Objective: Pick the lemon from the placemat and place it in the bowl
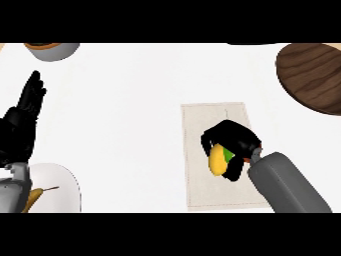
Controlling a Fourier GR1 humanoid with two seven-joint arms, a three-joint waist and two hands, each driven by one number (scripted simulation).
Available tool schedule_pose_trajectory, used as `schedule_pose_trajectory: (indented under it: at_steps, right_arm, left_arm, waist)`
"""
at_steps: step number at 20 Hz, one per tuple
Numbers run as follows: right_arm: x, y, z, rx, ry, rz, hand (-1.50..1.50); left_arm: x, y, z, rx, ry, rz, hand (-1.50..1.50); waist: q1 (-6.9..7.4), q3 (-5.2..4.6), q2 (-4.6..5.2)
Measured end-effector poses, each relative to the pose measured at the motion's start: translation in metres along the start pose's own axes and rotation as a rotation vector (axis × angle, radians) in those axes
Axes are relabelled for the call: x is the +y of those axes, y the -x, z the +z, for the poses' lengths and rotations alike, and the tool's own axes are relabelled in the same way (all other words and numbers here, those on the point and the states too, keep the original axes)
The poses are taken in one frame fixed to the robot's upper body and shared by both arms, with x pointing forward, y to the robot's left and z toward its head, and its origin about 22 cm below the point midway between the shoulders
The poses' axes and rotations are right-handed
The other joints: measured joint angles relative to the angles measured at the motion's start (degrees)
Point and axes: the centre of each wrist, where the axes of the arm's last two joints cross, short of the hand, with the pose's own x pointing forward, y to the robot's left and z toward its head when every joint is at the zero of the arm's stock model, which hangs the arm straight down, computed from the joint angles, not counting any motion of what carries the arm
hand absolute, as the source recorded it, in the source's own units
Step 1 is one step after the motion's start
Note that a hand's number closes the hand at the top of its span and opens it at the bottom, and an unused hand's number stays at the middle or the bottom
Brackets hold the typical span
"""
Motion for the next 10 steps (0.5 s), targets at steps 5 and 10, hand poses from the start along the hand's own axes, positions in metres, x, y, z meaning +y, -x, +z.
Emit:
schedule_pose_trajectory:
  at_steps: [5, 10]
  right_arm:
    - [-0.001, -0.033, 0.016, 0.053, 0.261, -0.164, 1.5]
    - [-0.028, -0.061, 0.057, 0.133, 0.508, -0.232, 1.5]
  left_arm:
    - [0.006, 0.003, 0.003, 0.012, -0.01, -0.004, 0.0]
    - [0.007, 0.005, 0.005, 0.005, -0.005, -0.004, 0.0]
  waist:
    - [-0.53, 0.14, -0.01]
    - [-0.22, 0.17, 0.26]
